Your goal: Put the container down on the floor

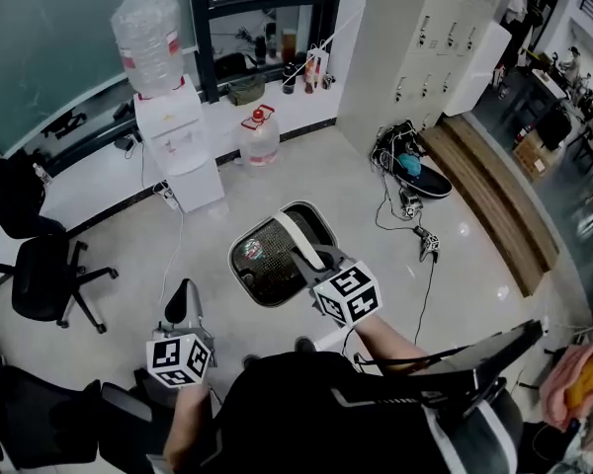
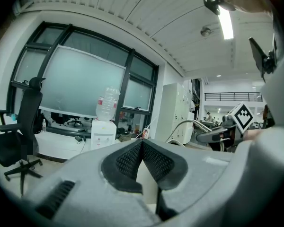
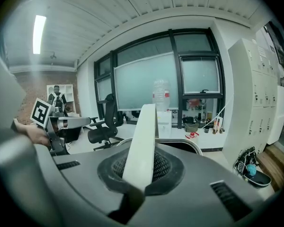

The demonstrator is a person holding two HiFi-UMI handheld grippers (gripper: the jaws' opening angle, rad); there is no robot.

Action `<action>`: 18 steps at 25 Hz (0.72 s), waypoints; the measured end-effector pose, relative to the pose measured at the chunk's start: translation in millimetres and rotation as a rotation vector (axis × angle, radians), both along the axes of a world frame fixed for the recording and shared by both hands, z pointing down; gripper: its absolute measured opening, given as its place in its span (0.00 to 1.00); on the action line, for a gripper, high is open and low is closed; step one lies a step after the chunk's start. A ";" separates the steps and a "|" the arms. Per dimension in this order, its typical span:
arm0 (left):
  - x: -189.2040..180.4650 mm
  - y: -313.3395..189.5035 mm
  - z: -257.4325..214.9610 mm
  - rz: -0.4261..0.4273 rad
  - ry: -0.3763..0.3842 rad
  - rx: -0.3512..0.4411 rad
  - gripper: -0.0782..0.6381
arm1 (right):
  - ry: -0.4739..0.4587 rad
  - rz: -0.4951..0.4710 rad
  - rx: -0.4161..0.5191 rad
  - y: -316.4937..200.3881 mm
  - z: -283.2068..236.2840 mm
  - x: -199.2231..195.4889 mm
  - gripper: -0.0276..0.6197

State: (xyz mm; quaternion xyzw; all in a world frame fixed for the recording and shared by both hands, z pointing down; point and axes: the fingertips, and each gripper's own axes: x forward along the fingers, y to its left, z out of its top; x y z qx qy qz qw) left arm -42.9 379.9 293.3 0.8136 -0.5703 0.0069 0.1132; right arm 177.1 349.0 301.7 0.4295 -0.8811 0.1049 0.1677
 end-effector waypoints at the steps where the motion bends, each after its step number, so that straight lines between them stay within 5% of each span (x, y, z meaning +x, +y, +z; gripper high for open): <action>1: -3.3 0.8 0.4 -0.001 0.001 0.000 0.12 | 0.000 0.001 -0.001 -0.1 0.1 -2.7 0.05; 14: -53.9 6.3 14.8 0.016 0.045 0.009 0.12 | 0.004 0.045 0.015 2.2 -2.1 -42.4 0.05; 18: -54.8 11.8 12.1 0.100 0.034 0.049 0.12 | 0.004 0.068 0.019 2.1 -3.1 -49.4 0.05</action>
